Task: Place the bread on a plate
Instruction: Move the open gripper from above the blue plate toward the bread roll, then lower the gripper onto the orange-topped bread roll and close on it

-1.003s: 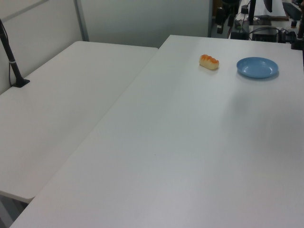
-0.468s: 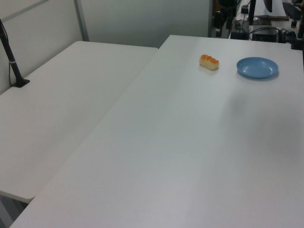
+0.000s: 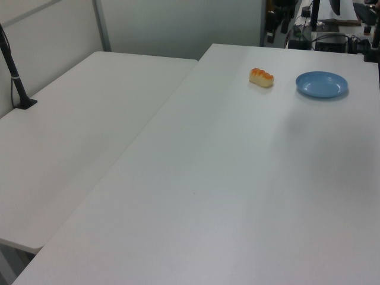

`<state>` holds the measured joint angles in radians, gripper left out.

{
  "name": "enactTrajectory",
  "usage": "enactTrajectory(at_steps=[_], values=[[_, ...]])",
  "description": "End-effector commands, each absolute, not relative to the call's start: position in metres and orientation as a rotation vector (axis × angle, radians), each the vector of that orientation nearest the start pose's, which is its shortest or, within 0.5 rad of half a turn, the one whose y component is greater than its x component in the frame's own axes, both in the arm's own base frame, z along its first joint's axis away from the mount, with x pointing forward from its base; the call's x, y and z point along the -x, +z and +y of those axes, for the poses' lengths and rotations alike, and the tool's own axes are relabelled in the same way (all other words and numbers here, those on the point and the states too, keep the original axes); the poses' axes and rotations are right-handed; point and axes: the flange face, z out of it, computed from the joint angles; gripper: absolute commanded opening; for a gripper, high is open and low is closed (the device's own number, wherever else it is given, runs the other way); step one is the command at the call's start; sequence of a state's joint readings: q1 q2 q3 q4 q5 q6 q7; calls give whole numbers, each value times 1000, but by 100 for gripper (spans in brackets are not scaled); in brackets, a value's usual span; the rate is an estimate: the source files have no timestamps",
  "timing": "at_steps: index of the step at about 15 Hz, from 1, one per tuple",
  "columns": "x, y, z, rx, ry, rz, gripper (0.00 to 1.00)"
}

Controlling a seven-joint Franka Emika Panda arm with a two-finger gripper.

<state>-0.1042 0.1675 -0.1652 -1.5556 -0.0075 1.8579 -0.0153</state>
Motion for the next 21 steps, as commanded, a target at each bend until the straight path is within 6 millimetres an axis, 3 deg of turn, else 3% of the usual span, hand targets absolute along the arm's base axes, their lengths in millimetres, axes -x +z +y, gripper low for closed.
enactTrajectory(at_steps=[1, 7, 9, 14, 21], values=[[-627, 528, -205, 3192, -313, 475, 100], [-634, 467, -291, 3185, -450, 738, 100], [-637, 441, -307, 3188, -453, 774, 100], [-649, 382, -320, 3143, -483, 951, 100], [-672, 343, -317, 3109, -585, 1030, 100]])
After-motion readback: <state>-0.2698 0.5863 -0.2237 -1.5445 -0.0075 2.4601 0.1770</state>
